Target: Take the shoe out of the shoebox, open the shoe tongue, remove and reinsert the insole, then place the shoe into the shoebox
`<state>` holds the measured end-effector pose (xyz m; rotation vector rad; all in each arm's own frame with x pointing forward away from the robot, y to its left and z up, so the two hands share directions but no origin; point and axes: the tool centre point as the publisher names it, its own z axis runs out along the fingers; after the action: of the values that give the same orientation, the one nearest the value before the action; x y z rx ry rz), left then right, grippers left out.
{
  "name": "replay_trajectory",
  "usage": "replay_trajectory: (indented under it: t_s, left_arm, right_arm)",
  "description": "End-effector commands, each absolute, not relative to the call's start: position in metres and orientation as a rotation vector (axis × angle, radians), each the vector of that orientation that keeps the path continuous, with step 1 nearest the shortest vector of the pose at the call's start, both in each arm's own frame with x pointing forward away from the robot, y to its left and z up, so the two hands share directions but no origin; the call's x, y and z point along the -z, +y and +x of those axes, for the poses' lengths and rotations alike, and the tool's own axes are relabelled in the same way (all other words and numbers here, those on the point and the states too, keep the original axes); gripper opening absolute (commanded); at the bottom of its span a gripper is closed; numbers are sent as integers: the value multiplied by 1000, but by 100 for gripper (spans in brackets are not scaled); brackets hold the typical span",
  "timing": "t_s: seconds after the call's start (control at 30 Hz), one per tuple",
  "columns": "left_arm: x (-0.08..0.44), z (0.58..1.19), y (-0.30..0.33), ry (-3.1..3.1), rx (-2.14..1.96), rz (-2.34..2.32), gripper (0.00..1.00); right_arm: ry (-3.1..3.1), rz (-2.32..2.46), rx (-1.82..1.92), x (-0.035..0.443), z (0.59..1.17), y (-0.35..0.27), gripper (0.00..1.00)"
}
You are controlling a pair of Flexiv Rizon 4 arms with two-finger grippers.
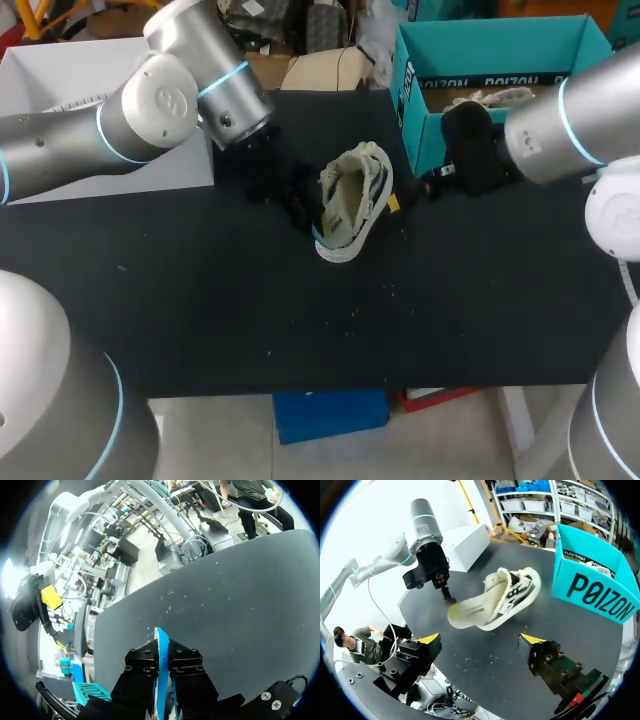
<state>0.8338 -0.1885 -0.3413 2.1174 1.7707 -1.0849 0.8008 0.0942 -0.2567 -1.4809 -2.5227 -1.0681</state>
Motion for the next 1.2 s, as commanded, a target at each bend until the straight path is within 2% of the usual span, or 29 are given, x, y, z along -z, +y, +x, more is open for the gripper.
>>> replay_trajectory:
  t_s: [0.03, 1.2]
  left_arm:
    - [346, 839, -186, 1763, 1094, 2071, 0]
    - [370, 892, -215, 1813, 1069, 1896, 0]
  right_arm:
    - [-2523, -1483, 1064, 256, 801, 95, 100]
    - [-2523, -1483, 1064, 256, 801, 95, 100]
